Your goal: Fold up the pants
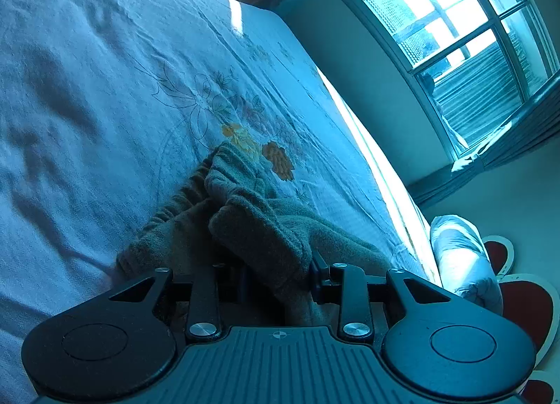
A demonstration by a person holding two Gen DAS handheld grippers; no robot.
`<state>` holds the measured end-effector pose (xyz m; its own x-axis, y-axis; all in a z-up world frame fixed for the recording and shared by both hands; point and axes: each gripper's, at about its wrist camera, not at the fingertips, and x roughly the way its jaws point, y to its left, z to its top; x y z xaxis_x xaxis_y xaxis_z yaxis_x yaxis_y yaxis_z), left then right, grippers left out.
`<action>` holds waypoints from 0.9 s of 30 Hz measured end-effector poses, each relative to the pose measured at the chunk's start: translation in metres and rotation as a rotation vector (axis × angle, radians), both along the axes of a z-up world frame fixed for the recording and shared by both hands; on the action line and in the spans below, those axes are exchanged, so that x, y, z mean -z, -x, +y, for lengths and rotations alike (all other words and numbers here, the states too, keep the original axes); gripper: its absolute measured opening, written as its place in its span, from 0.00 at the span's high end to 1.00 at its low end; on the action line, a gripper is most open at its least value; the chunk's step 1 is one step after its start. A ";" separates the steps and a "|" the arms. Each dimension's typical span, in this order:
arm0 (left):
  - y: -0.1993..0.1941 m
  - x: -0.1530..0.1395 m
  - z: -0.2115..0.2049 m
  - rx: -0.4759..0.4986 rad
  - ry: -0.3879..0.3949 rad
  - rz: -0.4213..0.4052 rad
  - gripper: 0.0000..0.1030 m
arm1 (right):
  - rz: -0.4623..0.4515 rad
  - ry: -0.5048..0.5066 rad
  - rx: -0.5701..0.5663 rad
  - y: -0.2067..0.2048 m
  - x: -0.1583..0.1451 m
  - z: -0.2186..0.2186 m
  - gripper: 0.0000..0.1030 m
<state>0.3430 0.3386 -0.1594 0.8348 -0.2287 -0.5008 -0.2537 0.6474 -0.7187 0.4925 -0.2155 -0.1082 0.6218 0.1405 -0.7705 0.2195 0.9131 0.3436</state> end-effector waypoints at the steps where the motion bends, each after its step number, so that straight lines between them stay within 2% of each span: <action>1: 0.000 0.000 0.000 0.000 -0.004 -0.001 0.68 | -0.003 -0.001 -0.004 0.000 0.000 0.000 1.00; 7: 0.000 -0.004 -0.003 0.022 -0.038 -0.006 0.71 | -0.061 -0.032 -0.014 0.008 -0.008 -0.009 1.00; 13: -0.012 -0.026 0.002 0.076 -0.073 -0.037 0.74 | -0.144 -0.036 -0.036 0.016 -0.032 -0.016 1.00; 15: -0.018 -0.045 0.009 0.089 -0.066 -0.092 0.74 | -0.201 -0.041 -0.040 0.024 -0.052 -0.021 1.00; 19: -0.019 -0.085 0.024 0.148 -0.015 -0.279 0.74 | -0.356 -0.047 -0.076 0.058 -0.093 -0.034 1.00; 20: -0.014 -0.087 0.027 0.177 0.008 -0.331 0.74 | -0.397 -0.054 -0.090 0.072 -0.098 -0.037 1.00; 21: -0.009 -0.083 0.029 0.218 0.011 -0.346 0.74 | -0.420 -0.055 -0.101 0.088 -0.098 -0.041 1.00; 22: -0.005 -0.075 0.030 0.245 -0.017 -0.300 0.74 | -0.419 -0.054 -0.113 0.103 -0.092 -0.044 1.00; 23: -0.001 -0.059 0.033 0.256 -0.043 -0.200 0.74 | -0.400 -0.061 -0.133 0.115 -0.080 -0.046 1.00; 24: -0.001 -0.037 0.036 0.268 -0.057 -0.067 0.74 | -0.348 -0.065 -0.161 0.126 -0.059 -0.046 1.00; 25: 0.002 -0.016 0.035 0.275 -0.107 0.051 0.74 | -0.269 -0.024 -0.200 0.131 -0.038 -0.038 1.00; 26: 0.006 -0.003 0.031 0.295 -0.149 0.092 0.74 | -0.200 0.036 -0.232 0.135 -0.018 -0.029 1.00; 27: 0.013 0.004 0.028 0.298 -0.167 0.068 0.74 | -0.159 0.063 -0.245 0.140 -0.002 -0.023 1.00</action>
<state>0.3300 0.3668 -0.1638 0.7072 -0.3674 -0.6040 -0.0798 0.8074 -0.5846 0.3529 -0.2386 -0.1066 0.6887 0.2562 -0.6782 -0.0617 0.9528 0.2974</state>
